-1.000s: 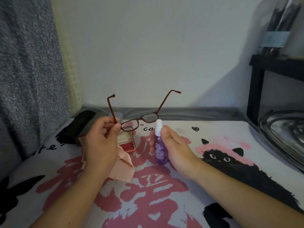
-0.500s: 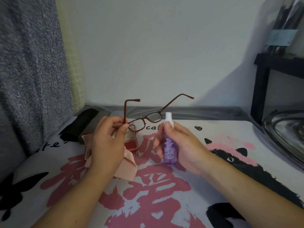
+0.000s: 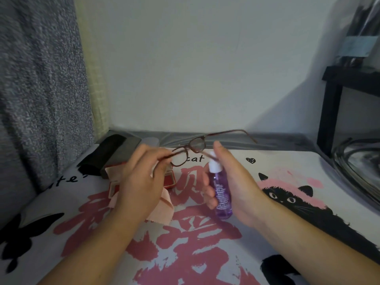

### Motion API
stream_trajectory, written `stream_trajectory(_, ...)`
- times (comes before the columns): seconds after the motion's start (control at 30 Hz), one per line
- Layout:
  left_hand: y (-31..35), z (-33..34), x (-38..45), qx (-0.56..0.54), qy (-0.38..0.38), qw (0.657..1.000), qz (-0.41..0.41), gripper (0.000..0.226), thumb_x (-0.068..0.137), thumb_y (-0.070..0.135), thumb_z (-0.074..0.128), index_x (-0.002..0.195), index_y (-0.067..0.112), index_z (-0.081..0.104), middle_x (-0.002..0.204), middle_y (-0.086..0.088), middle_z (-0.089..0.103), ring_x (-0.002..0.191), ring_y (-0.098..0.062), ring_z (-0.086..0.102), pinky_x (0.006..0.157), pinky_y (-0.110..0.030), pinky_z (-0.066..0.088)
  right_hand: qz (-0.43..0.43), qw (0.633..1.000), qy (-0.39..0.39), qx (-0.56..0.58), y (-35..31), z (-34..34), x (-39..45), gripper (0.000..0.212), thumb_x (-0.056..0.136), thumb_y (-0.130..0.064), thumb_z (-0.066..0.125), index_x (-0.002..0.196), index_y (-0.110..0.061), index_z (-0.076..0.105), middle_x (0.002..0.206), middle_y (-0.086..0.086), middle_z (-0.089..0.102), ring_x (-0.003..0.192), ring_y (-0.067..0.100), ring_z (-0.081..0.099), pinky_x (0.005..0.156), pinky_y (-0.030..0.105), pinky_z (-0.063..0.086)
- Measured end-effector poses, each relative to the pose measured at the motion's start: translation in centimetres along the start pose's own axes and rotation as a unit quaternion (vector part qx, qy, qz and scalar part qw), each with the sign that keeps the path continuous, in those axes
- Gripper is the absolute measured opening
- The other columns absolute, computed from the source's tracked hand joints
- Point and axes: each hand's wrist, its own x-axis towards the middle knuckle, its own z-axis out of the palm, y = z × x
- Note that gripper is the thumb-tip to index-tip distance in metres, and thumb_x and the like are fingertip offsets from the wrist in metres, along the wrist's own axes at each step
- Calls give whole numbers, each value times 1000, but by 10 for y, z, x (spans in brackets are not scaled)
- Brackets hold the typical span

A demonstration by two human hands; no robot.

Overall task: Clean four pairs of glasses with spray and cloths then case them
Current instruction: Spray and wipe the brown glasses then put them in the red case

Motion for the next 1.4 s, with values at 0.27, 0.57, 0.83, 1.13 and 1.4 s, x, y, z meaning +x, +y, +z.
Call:
stream_trajectory(0.27, 9, -1, -7, 98, -23, 983, 156, 23, 87, -9, 65, 107, 3, 68, 100, -8, 60, 84, -22, 63, 73, -30, 52, -24, 986, 102, -130, 0, 14, -9, 84, 89, -80, 38, 63, -1, 54, 55, 16, 47, 44, 24, 42, 57, 35, 42)
stream_trajectory(0.57, 10, 1, -8, 83, -23, 988, 127, 15, 95, 1, 59, 105, 3, 70, 100, -6, 60, 85, -20, 64, 76, -28, 53, -25, 975, 152, -160, -6, 17, -10, 79, 99, -65, 34, 60, 0, 56, 51, 15, 45, 48, 28, 38, 61, 42, 41)
stream_trajectory(0.83, 11, 2, -7, 89, -11, 991, 96, 11, 95, 0, 64, 101, 0, 73, 96, -9, 63, 85, -18, 62, 79, -19, 50, -13, 979, 175, -100, -11, 8, -11, 77, 96, -69, 38, 54, -6, 56, 48, 10, 43, 38, 22, 33, 43, 28, 36)
stream_trajectory(1.13, 11, 2, -6, 51, -15, 998, 36, 17, 87, -8, 69, 101, 0, 71, 94, -6, 62, 83, -6, 56, 80, -4, 43, 27, 959, 242, -143, -17, -17, -2, 76, 90, -78, 38, 70, -9, 60, 56, 9, 50, 47, 25, 42, 60, 39, 41)
stream_trajectory(1.4, 13, 4, -8, 39, -28, 997, 56, 18, 86, -9, 73, 101, 1, 73, 95, -8, 64, 85, -9, 61, 81, -8, 47, 47, 958, 241, -146, -19, -20, 0, 62, 93, -64, 42, 69, -9, 57, 54, 9, 49, 45, 23, 38, 56, 37, 39)
